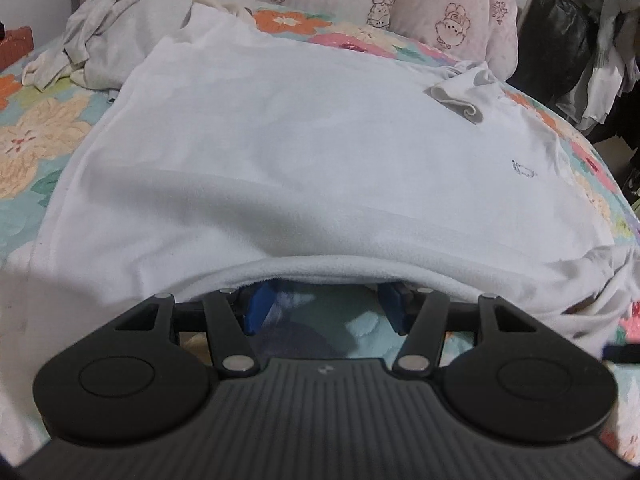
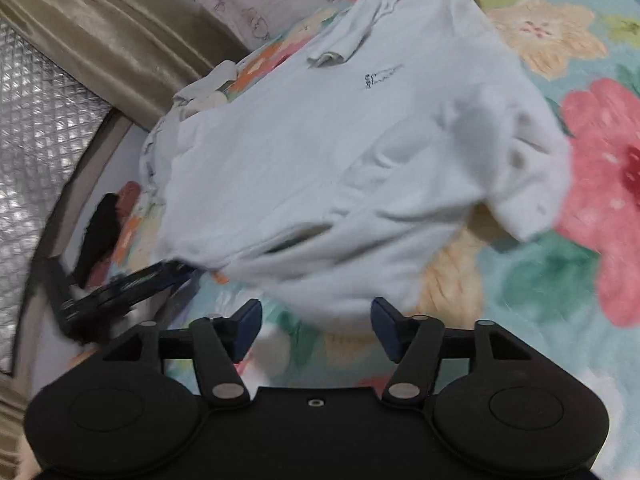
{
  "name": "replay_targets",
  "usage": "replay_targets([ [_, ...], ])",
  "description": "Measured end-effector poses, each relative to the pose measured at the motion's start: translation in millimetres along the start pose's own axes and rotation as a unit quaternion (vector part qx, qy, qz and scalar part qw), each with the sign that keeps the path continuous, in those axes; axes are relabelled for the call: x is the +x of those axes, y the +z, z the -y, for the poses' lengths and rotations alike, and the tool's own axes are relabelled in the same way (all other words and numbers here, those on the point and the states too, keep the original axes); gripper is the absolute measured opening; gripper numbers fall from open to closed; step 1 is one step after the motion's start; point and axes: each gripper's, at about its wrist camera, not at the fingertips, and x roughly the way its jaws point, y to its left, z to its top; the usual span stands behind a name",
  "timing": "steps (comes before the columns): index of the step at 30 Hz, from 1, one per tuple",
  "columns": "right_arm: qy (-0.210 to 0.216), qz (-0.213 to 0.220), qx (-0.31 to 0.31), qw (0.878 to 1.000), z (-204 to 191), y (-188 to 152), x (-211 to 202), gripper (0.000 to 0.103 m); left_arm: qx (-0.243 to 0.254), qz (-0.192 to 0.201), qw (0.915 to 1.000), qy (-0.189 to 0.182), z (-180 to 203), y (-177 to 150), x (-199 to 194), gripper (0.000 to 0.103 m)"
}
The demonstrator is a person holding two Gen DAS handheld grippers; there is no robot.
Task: Fold clothes
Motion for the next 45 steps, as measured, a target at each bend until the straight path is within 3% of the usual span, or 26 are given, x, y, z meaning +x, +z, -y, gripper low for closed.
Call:
replay_targets([
  [2, -0.02, 0.013, -0.016, 1.0, -5, 0, 20, 0.063, -0.002, 0.004, 1.0, 0.003, -3, -4, -8, 0.055],
  [3, -0.028, 0.015, -0.046, 0.998, -13, -2, 24, 0.047, -0.003, 0.006, 1.0, 0.004, -4, -6, -13, 0.056],
  [4, -0.036, 0.018, -0.077, 0.996, -21, -4, 27, 0.021, -0.001, 0.008, 0.9999, 0.007, -5, -7, -19, 0.057],
  [5, -0.034, 0.021, -0.099, 0.994, -27, -5, 27, 0.015, 0.003, 0.012, 0.9999, 0.006, -4, -9, -26, 0.057],
  [7, 0.012, 0.027, -0.112, 0.993, -34, -8, 11, 0.014, 0.011, 0.024, 0.9997, 0.002, -3, -12, -40, 0.057],
  [13, 0.172, 0.017, -0.037, 0.984, -34, -7, -53, 0.014, 0.054, 0.057, 0.996, -0.043, 13, -16, -72, 0.058],
  [15, 0.198, 0.018, -0.029, 0.98, -39, -6, -70, 0.014, 0.072, 0.065, 0.9935, -0.06, 22, -17, -79, 0.061],
  [19, 0.236, 0.02, -0.034, 0.971, -51, -5, -98, 0.014, 0.057, 0.073, 0.9913, -0.093, 21, -18, -90, 0.063],
  [23, 0.328, 0.009, -0.017, 0.945, -42, -2, -110, 0.014, 0.047, 0.089, 0.9863, -0.131, 16, -17, -102, 0.067],
  [25, 0.342, 0.013, -0.006, 0.94, -36, -1, -111, 0.014, 0.041, 0.085, 0.9823, -0.162, 14, -16, -103, 0.07],
  [27, 0.333, 0.015, -0.014, 0.943, -33, 0, -112, 0.014, 0.034, 0.075, 0.9781, -0.191, 15, -16, -100, 0.071],
  [31, 0.225, 0.004, -0.043, 0.973, -30, -1, -104, 0.014, 0.06, 0.033, 0.9734, -0.219, 31, -24, -88, 0.072],
  [34, 0.17, -0.007, -0.035, 0.985, -24, -4, -87, 0.014, 0.09, 0.015, 0.9664, -0.241, 46, -34, -82, 0.072],
  [38, 0.162, -0.008, -0.027, 0.986, -19, -1, -71, 0.014, 0.129, -0.01, 0.9568, -0.26, 65, -47, -73, 0.076],
  [42, 0.205, -0.004, -0.039, 0.978, -18, 5, -71, 0.014, 0.155, -0.032, 0.9554, -0.249, 80, -58, -56, 0.08],
  [44, 0.226, 0.003, -0.037, 0.973, -18, 9, -69, 0.014, 0.167, -0.032, 0.9594, -0.225, 86, -61, -52, 0.071],
  [45, 0.225, 0.007, -0.039, 0.974, -18, 11, -68, 0.014, 0.173, -0.031, 0.961, -0.213, 89, -62, -52, 0.058],
])
